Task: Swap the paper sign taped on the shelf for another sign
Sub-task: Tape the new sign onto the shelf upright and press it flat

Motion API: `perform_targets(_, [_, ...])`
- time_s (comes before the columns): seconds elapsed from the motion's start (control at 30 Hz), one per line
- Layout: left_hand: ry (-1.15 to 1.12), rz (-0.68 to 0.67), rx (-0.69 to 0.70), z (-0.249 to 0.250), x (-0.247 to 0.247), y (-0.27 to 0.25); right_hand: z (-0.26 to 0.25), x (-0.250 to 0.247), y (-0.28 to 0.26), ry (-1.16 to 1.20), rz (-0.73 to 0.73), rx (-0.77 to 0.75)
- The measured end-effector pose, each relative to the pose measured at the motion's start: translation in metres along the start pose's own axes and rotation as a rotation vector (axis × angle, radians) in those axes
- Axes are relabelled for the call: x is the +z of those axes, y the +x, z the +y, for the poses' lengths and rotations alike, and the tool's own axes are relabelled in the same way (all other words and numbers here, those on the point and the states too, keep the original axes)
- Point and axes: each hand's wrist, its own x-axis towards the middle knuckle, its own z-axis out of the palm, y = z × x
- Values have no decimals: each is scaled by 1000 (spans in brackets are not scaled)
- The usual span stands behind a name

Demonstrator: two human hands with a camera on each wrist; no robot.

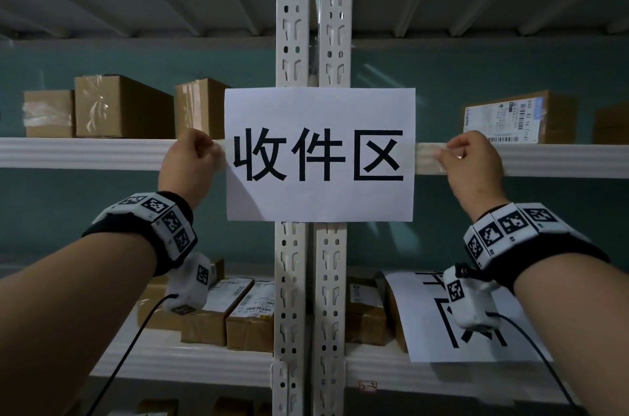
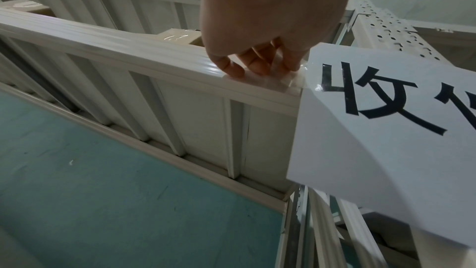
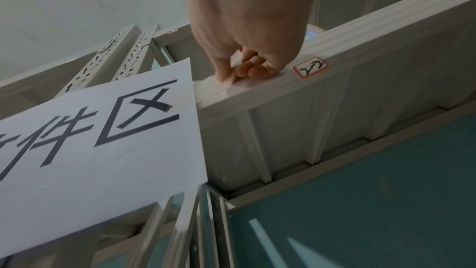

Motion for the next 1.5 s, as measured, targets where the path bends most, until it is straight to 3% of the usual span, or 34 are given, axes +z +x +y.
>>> perform_targets(0.37, [-15,29,-24,5,2,-4,-2,-1,-1,-4,-4,-2])
perform_targets(0.63, [-36,78,-148,0,7,-2,-4,-2,-3,-7,-19,-11])
perform_targets(1.37, [106,188,-85,-5,13,-3,-3,1,-1,-54,-10,17])
perform_targets(1.5, [130,175,-158,-8,7,-4,0,4,-3,-87,10,-6])
